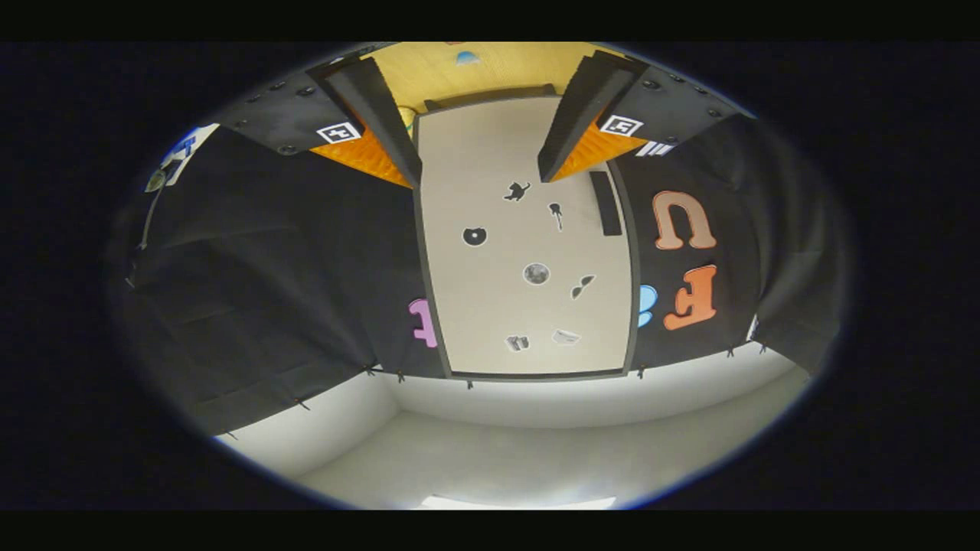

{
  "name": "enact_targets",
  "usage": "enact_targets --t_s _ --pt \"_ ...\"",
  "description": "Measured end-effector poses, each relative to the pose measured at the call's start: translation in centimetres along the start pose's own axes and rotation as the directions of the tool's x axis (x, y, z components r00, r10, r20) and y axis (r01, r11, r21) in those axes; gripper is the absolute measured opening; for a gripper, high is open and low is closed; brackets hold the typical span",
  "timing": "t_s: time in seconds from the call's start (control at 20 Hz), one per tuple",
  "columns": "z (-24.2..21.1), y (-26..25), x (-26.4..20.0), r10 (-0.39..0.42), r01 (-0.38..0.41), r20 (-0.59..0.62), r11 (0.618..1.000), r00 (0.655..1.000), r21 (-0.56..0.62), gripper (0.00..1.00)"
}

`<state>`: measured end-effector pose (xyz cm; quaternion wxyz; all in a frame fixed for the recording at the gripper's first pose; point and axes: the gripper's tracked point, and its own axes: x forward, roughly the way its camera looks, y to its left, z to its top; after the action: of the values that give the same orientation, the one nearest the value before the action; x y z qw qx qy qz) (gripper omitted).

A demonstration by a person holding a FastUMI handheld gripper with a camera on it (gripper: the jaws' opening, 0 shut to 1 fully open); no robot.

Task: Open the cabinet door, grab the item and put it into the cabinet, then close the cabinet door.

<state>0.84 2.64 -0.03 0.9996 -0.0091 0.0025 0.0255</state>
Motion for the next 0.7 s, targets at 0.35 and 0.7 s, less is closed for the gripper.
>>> enact_targets --t_s 0.35,0.7 --pt "-0.8 0.9 -0.1 0.028 -0.028 -0.02 1.0 0.999 0.0 0.97" --pt "-1.3 6.1 2.9 0.123 -0.124 -0.049 0.992 0.991 -0.023 0.97"
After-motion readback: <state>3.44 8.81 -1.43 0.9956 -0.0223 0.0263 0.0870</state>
